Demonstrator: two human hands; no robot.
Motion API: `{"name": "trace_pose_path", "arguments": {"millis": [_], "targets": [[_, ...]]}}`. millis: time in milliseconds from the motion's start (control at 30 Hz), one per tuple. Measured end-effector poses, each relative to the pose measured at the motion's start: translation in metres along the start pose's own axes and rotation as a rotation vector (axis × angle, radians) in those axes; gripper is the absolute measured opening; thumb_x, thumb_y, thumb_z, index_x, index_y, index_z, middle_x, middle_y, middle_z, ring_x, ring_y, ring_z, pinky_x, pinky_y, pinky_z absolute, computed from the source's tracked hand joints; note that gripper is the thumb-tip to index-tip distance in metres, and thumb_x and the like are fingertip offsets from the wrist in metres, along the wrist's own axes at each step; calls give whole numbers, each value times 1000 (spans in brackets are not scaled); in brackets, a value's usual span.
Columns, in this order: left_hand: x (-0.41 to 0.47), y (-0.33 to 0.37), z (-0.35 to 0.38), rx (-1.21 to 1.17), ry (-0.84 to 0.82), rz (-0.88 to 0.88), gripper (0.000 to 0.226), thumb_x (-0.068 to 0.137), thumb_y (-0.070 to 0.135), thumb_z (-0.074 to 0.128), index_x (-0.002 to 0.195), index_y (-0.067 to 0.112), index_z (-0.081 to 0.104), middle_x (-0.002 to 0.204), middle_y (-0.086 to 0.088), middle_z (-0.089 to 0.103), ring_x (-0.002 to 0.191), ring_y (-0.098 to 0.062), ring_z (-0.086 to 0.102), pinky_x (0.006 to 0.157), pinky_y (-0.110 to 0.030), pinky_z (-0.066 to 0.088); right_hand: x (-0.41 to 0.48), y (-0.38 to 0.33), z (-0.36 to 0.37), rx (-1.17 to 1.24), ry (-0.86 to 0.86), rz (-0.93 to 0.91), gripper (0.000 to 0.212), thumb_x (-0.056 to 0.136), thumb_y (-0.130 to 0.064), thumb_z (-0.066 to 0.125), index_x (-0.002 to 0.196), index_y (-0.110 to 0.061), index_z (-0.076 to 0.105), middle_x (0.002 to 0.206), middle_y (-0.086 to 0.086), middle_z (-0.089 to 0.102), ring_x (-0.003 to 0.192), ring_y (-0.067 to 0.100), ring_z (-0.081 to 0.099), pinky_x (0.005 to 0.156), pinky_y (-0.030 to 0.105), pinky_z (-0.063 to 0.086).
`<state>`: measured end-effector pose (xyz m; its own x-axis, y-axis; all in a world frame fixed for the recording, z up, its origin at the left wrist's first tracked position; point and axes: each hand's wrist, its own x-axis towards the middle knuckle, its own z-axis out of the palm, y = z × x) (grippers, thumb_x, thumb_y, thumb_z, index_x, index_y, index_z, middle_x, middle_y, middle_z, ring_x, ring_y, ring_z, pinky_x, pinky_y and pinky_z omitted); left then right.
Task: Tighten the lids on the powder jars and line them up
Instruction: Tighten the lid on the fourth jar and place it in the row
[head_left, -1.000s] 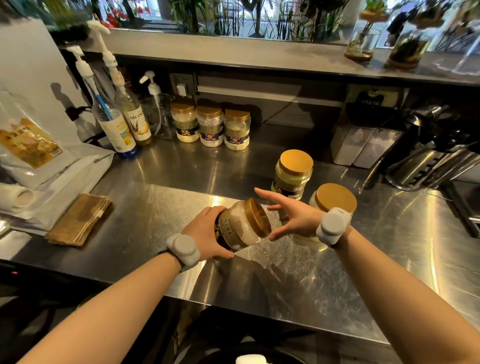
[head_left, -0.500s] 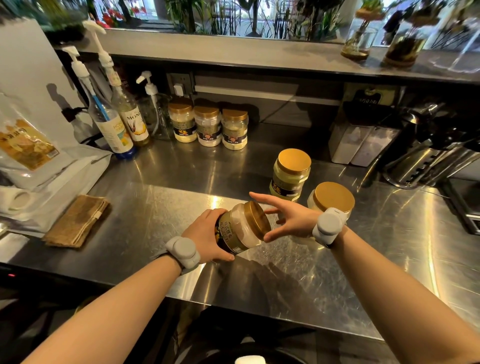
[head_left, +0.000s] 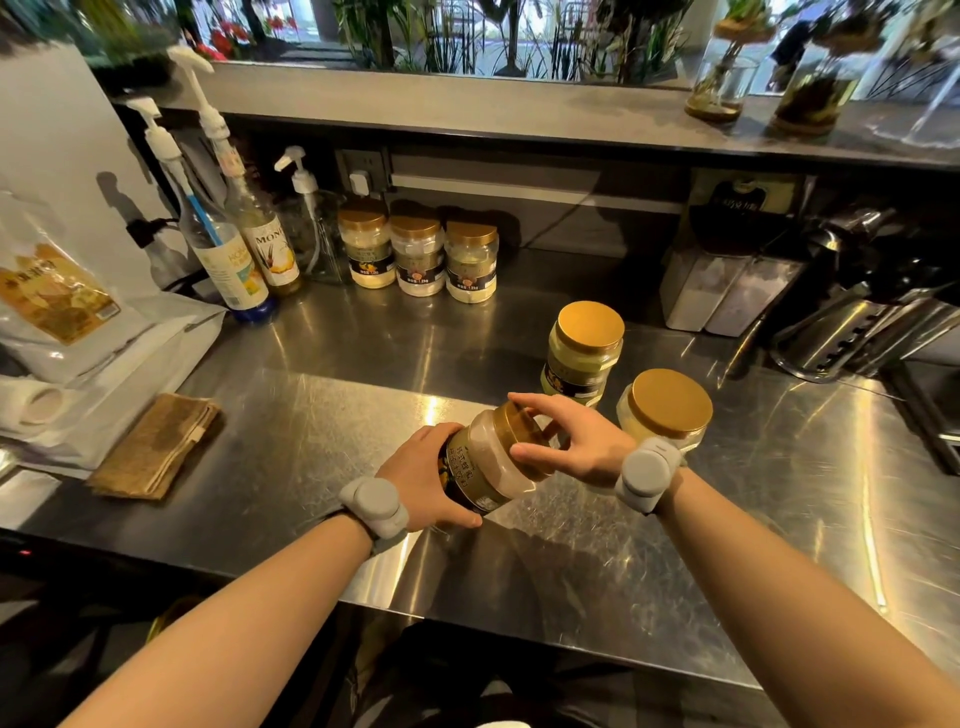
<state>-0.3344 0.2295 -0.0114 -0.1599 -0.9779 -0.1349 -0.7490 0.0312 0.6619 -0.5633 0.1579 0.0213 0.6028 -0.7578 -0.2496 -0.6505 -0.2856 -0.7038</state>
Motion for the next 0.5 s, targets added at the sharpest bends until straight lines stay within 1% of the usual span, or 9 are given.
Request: {"name": "trace_pose_path", "arguments": {"millis": [100,167,267,400,467,500], "targets": [[2,4,1,-43,-5,-13,90,50,43,88,126,34,41,116,15,49,104,-5,50,81,-15,43,1,0,3,-30,40,22,69,85,-61,50,144,-38,24,143,-3,39,126,18,45,97,27,45],[4,6,1,-71,-13,-21,88,50,41,88,125,35,42,115,15,50,105,-6,52,83,-16,45,4,-1,4,-55,59,42,67,86,-64,43,144,-36,24,141,-1,39,126,20,45,99,30,45],[8,8,0,-91,-40,-33,87,51,38,88,126,34,43,116,13,52,105,-9,54,84,-18,48,8,-4,6,-109,96,70,64,88,-67,35,142,-34,25,135,-2,42,119,20,47,93,28,46],[13,8,1,-105,-69,-51,88,47,44,87,124,37,43,116,15,55,104,-10,57,86,-23,53,15,-8,5,-181,132,97,60,86,-72,26,133,-34,32,123,-3,47,108,20,53,88,34,52],[16,8,-3,-124,-76,-55,88,47,44,87,123,37,43,114,16,56,103,-9,58,87,-24,54,21,-10,3,-283,146,57,56,88,-70,25,129,-34,35,117,-3,48,103,19,54,84,33,52],[17,8,-5,-138,-75,-53,86,47,42,88,121,36,44,111,17,57,101,-8,58,86,-23,53,23,-11,3,-360,145,25,51,89,-67,26,127,-34,35,116,-2,48,103,20,54,83,34,52]]}}
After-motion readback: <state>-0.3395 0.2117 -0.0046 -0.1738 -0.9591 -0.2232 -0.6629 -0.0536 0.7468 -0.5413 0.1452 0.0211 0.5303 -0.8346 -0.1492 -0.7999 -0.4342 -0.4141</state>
